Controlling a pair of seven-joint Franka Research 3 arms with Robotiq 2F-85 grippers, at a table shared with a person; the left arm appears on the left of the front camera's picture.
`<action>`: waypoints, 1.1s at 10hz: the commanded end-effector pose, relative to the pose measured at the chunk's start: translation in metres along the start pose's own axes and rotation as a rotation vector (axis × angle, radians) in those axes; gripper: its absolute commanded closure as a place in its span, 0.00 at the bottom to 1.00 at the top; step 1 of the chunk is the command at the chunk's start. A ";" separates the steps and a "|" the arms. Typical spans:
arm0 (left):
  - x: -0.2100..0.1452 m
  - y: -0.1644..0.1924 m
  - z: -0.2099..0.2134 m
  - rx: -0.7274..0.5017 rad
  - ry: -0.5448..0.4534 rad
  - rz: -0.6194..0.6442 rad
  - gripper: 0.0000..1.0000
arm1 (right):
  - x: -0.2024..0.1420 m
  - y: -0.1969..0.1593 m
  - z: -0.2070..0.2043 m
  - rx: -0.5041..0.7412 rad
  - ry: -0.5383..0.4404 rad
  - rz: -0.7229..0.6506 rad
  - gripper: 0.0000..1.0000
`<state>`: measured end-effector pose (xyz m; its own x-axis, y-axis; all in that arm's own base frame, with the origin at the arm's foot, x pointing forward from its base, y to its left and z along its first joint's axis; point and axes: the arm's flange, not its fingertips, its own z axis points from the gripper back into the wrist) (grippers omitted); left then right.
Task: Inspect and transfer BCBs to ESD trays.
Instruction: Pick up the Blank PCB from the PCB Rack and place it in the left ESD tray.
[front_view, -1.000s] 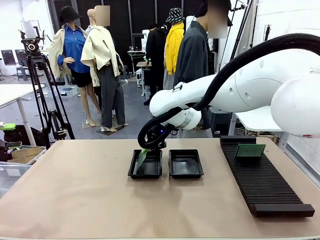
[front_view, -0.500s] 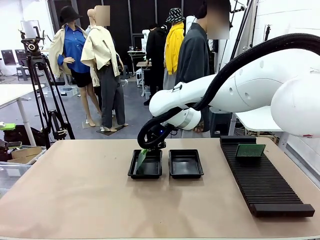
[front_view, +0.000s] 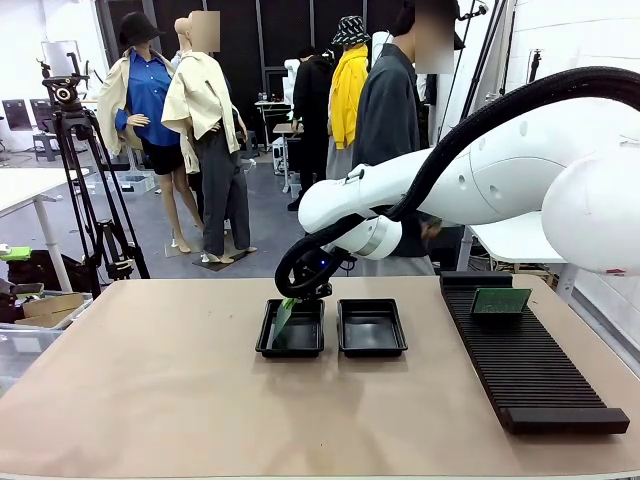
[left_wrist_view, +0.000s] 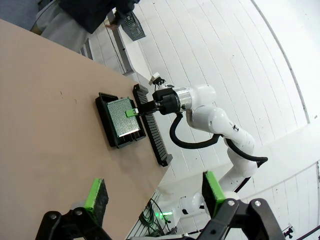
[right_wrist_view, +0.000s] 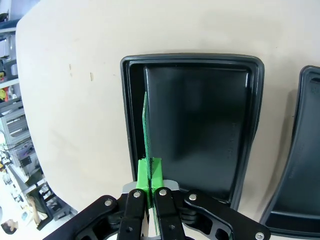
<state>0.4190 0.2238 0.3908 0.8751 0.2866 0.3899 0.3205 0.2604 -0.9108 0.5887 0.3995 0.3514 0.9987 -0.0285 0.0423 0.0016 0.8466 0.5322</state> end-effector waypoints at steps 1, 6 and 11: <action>-0.001 -0.002 0.001 0.009 -0.004 0.006 0.00 | 0.000 0.000 0.000 0.000 0.000 0.000 1.00; -0.001 -0.002 0.001 0.009 -0.004 0.006 0.00 | 0.010 -0.021 -0.019 0.072 0.023 0.002 1.00; -0.001 -0.002 0.001 0.009 -0.004 0.006 0.00 | -0.004 -0.018 -0.002 0.034 0.011 -0.056 0.27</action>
<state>0.4190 0.2238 0.3907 0.8752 0.2866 0.3898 0.3204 0.2604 -0.9108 0.5957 0.3901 0.3299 0.9991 -0.0425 -0.0063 0.0383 0.8162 0.5766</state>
